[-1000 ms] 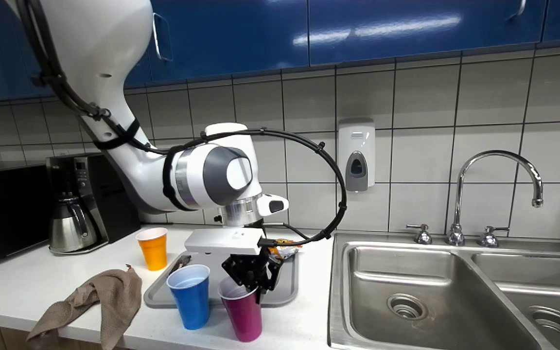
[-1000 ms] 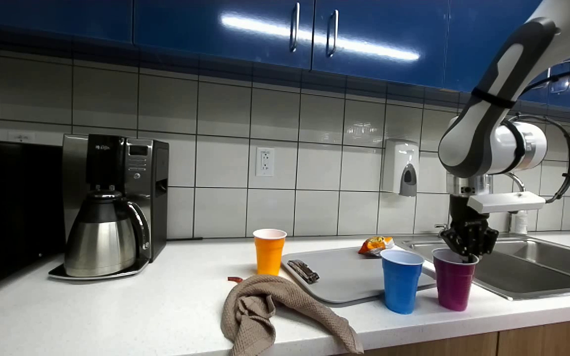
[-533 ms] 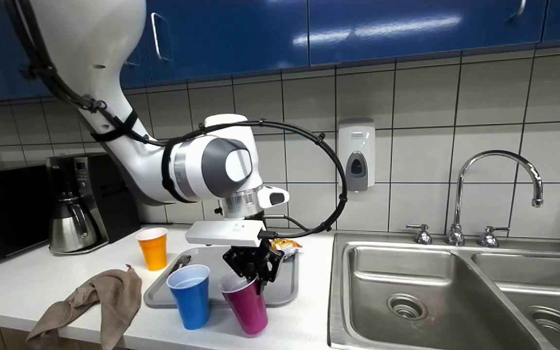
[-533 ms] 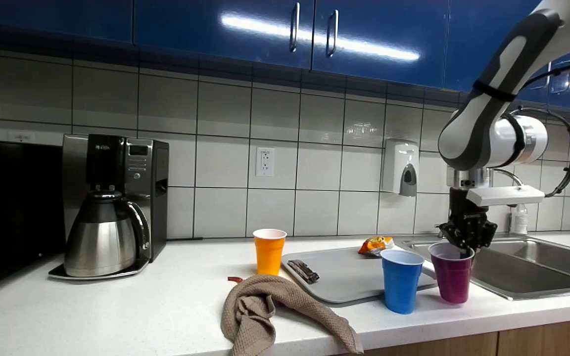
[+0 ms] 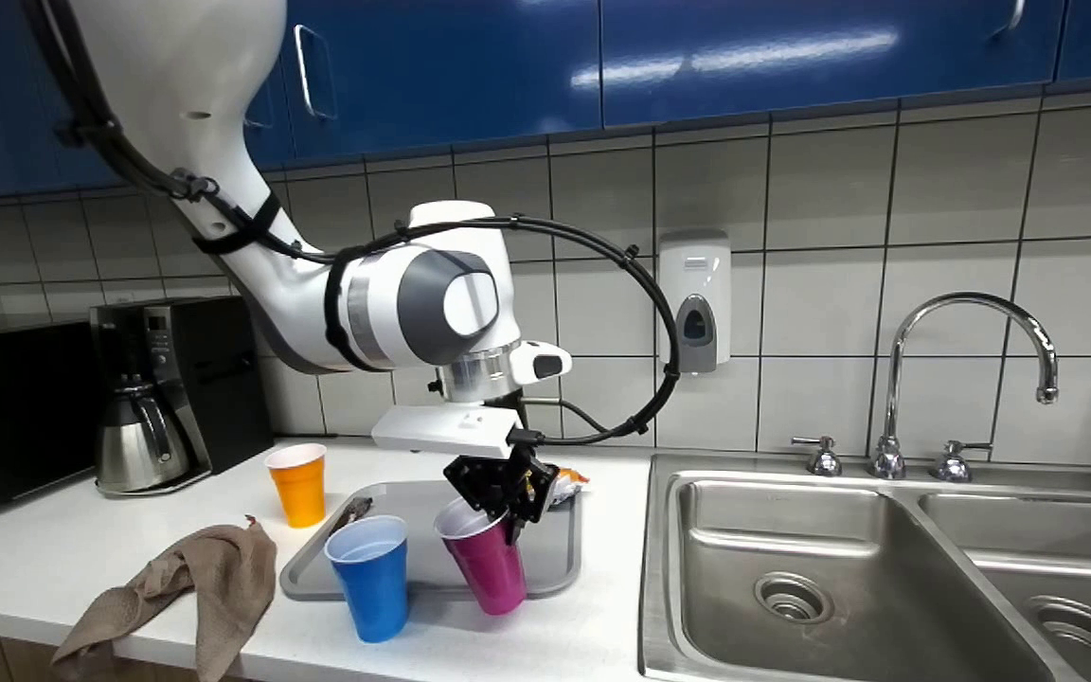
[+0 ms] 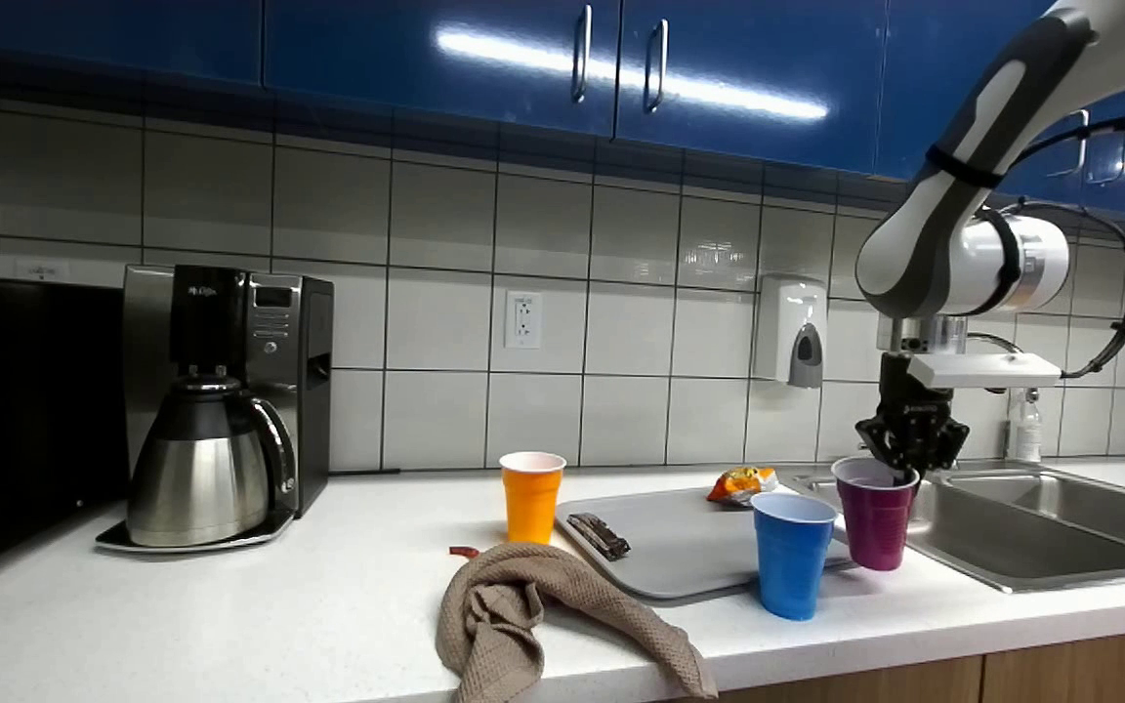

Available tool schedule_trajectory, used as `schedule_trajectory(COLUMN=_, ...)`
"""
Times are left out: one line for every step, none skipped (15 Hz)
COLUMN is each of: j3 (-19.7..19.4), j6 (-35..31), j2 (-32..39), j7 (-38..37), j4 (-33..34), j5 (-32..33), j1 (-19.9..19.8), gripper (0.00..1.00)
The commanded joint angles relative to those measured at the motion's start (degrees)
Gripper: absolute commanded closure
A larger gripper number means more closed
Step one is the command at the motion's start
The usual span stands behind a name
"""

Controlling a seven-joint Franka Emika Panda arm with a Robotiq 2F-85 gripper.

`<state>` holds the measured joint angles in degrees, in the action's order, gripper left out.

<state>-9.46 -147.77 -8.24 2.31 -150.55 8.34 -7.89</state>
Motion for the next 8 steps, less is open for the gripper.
schedule_trajectory(j3=0.3, j6=2.4, j2=-0.4, j7=1.8, j4=2.7, j5=-3.7, j1=0.5, gripper=0.98)
schedule_trajectory(j3=0.4, j6=2.3, j2=-0.1, j7=1.7, j4=3.2, j5=-4.4, j1=0.7, gripper=0.98)
schedule_trajectory(j3=0.5, j6=2.1, j2=0.1, j7=1.7, j4=3.7, j5=-5.0, j1=0.9, gripper=0.98)
schedule_trajectory(j3=0.7, j6=1.8, j2=0.6, j7=1.3, j4=4.2, j5=-5.4, j1=1.1, gripper=0.98)
schedule_trajectory(j3=0.8, j6=1.7, j2=1.0, j7=1.3, j4=4.7, j5=-5.9, j1=1.4, gripper=0.98)
schedule_trajectory(j3=0.9, j6=1.6, j2=1.6, j7=1.0, j4=5.4, j5=-6.5, j1=1.6, gripper=0.98)
schedule_trajectory(j3=1.0, j6=1.4, j2=2.4, j7=0.5, j4=6.1, j5=-6.9, j1=1.9, gripper=0.98)
schedule_trajectory(j3=1.0, j6=1.5, j2=3.1, j7=0.6, j4=6.8, j5=-7.6, j1=2.2, gripper=0.98)
